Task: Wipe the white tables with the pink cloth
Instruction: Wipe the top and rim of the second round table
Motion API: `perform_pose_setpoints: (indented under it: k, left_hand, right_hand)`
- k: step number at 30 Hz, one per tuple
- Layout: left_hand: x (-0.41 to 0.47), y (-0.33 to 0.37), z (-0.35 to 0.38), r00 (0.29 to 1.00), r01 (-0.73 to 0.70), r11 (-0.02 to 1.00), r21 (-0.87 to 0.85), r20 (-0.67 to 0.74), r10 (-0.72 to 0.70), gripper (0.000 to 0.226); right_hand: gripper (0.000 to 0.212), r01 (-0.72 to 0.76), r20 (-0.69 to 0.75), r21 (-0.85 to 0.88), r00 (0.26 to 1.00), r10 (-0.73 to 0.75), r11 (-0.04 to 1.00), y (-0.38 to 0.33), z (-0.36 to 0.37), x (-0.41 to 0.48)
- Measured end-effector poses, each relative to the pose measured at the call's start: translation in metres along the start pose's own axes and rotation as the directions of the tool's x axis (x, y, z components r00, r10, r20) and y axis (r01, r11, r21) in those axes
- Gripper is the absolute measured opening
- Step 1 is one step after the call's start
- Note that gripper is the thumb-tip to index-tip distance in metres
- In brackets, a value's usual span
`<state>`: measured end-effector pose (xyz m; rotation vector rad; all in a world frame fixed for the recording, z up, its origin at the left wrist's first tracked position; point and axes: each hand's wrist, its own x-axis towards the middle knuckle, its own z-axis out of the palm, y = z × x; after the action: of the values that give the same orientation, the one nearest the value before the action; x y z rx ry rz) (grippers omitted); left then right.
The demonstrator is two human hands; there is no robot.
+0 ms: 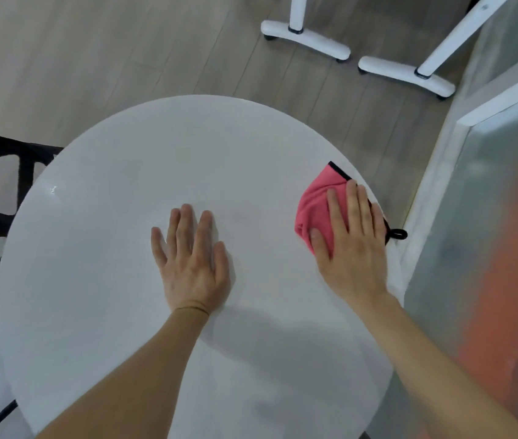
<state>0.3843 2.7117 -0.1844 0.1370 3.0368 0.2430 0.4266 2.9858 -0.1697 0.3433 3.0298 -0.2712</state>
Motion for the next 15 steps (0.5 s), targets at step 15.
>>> perform_pose_setpoints:
  k: [15]
  left_hand:
    - [0.002, -0.002, -0.001, 0.999, -0.008, 1.000, -0.024, -0.033, 0.007, 0.061]
  right_hand:
    - [0.070, 0.508, -0.067, 0.027, 0.860, -0.505, 0.861, -0.047, 0.001, 0.114]
